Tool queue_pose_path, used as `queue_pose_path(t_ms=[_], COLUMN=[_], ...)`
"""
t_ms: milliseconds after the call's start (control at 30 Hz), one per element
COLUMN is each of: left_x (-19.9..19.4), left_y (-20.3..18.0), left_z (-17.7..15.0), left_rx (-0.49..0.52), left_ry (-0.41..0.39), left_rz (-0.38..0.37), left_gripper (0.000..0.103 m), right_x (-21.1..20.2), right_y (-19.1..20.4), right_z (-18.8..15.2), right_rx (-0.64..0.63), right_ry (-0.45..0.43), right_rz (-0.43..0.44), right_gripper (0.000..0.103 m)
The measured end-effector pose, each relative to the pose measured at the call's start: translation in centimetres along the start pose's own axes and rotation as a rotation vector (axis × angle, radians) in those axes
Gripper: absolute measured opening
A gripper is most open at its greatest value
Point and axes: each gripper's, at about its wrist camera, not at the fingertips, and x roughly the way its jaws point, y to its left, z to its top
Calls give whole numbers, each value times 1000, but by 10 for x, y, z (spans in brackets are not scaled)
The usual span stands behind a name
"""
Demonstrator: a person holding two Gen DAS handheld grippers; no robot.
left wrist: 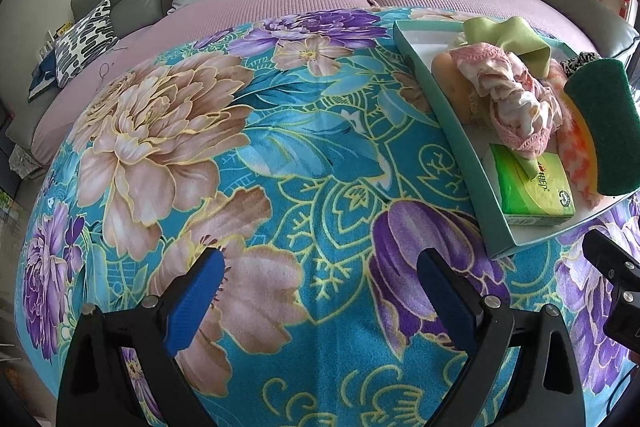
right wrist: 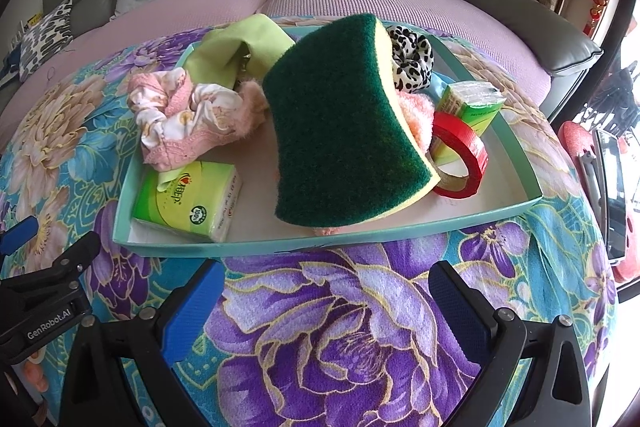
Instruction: Organize soft objects
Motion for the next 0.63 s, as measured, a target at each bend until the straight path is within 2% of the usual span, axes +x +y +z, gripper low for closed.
queue_pose_path(t_ms=[433, 633], left_x=[3, -2], left_y=[3, -1], left_z=[0, -1], left_rx=[-8, 14], left_ry=[11, -10], left_rz=[6, 0], left_gripper=[97, 97], right_x=[2, 4], right_y=[2, 3], right_z=[1, 1], right_rx=[-2, -1], right_ry=[5, 8], right_rz=[-6, -7], right_gripper=[103, 103])
